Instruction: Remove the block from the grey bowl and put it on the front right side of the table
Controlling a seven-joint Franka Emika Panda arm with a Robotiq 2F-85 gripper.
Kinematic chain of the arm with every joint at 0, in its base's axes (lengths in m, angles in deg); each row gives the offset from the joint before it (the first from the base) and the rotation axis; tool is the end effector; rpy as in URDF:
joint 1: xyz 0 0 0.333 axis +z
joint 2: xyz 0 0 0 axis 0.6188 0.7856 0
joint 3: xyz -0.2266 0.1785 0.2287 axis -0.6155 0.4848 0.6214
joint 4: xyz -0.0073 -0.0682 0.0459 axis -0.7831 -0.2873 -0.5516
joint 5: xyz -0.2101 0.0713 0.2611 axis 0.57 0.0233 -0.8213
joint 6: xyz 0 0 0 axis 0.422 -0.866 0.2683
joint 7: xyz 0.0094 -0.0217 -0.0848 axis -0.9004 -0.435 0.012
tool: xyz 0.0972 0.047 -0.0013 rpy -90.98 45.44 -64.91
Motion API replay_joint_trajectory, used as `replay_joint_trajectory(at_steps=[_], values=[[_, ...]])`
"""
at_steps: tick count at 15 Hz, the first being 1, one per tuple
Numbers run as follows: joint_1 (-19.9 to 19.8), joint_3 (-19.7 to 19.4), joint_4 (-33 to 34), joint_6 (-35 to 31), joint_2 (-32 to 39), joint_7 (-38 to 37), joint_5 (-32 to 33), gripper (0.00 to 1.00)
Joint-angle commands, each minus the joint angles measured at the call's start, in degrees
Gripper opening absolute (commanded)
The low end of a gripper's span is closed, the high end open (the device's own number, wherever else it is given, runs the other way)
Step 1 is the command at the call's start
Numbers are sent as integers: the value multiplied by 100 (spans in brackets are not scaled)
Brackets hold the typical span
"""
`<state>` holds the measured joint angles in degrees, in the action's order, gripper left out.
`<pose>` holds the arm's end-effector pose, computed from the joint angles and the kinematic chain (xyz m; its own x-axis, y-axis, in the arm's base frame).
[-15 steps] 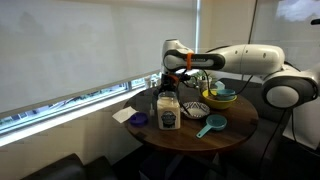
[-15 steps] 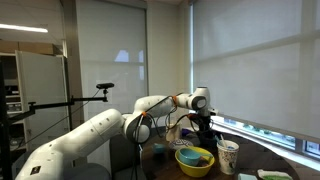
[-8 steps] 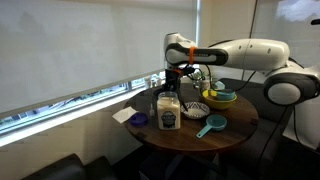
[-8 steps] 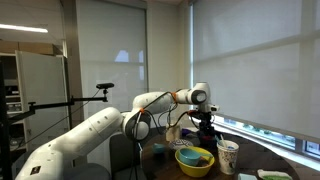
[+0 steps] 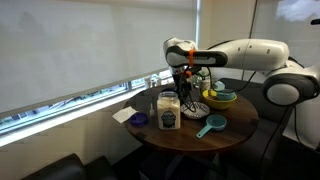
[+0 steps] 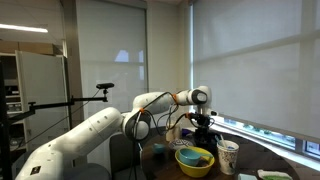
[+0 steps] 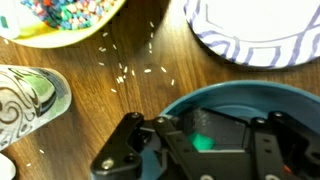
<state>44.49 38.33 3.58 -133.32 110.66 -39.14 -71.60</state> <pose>0.7494 0.0366 0.4291 0.9732 -0.1640 -0.1614 -0.1273 -0.9681 0.2160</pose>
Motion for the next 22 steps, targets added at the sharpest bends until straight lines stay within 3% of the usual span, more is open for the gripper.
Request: replay_joint_trajectory(at_steps=[1,2,3,4,5,6,10,15,16,17,22], values=[[37,-147,51,346,-148,179,198,0],[18,-149,126,173,-137,147,181,0],[2,-126,186,-20,-129,116,124,18],[-101,25,842,174,191,132,110,26],[-121,59,928,15,223,39,53,33],[-81,92,313,-450,-118,-37,21,39],[-36,178,365,-1224,-3,-7,16,67],[-64,267,273,-1590,75,61,-25,99],[-88,311,244,-1605,90,105,-65,100],[-106,341,214,-1604,96,150,-88,72],[-359,667,195,-1615,130,857,-389,56]])
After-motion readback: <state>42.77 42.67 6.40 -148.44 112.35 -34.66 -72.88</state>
